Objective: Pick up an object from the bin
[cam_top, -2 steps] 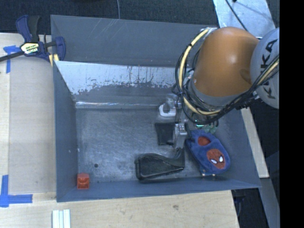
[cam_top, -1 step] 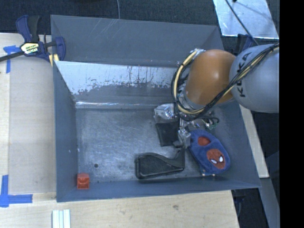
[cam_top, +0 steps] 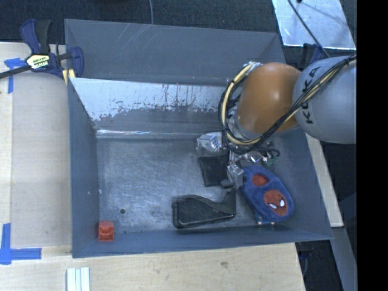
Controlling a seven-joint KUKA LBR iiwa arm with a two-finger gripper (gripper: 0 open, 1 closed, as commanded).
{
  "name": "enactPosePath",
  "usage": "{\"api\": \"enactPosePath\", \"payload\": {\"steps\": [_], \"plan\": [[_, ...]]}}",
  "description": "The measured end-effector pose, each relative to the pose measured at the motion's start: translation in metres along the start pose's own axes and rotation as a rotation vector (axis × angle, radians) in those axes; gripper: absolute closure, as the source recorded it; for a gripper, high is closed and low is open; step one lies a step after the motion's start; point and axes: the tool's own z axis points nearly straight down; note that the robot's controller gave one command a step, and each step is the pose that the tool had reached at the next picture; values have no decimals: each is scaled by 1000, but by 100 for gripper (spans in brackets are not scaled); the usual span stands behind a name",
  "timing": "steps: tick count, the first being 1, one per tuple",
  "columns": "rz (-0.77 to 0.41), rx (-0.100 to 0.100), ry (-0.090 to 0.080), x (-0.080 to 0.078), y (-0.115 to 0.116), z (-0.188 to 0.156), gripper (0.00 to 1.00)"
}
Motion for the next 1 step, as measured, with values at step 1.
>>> {"api": "enactPosePath", "payload": {"steps": [1], "plan": [[5, 0, -1, 0, -1, 0, 0]]}}
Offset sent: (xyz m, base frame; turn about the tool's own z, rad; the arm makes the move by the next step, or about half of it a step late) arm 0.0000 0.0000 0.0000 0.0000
